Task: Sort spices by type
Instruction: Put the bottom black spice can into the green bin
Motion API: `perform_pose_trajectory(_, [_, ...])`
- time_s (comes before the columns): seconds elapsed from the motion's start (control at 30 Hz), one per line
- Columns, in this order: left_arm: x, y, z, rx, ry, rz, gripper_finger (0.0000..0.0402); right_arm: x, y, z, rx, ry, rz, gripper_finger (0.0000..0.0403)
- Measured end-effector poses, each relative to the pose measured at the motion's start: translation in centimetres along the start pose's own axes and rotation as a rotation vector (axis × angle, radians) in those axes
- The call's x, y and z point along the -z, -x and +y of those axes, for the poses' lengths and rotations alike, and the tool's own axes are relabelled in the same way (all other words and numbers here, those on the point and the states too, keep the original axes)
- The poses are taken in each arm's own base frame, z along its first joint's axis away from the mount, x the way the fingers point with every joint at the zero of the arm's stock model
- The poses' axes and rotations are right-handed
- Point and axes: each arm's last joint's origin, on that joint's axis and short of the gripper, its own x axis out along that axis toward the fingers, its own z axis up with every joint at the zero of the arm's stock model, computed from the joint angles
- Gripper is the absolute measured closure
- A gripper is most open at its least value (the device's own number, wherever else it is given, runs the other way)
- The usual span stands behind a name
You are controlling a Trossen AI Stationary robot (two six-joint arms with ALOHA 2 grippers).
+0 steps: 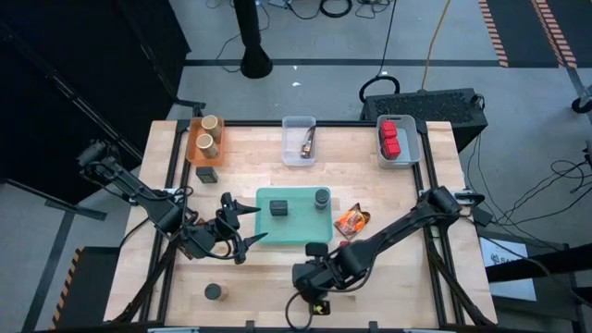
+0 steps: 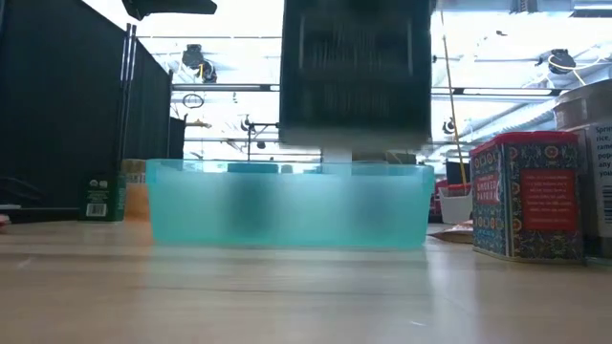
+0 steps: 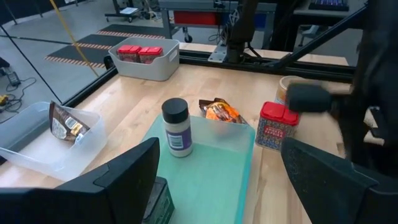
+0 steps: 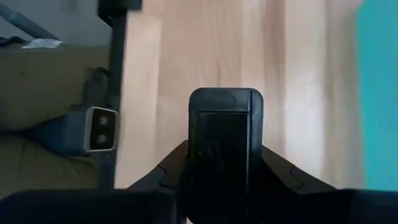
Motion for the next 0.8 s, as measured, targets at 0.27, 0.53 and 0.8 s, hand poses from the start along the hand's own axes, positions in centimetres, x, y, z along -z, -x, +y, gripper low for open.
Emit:
perform_pose_trajectory(0.27, [0.0, 0.0, 0.0, 0.000, -0.003, 0.000, 0.0068, -2.2, 5.3, -1.8, 0.088, 0.107, -0.016, 0.0295])
perform_pose_trajectory(0.53, [-0.1, 0.0, 0.0, 0.003, -0.019, -0.007, 0.0068, -4.6, 5.6, -6.7, 0.134, 0.213, -0.050, 0.0295])
perform_pose_trajectory(0.8, [-0.3, 0.2, 0.3, -0.034, -0.048, -0.020, 0.0068, -5.5, 4.0, -10.9, 0.092, 0.240, -0.062, 0.0295])
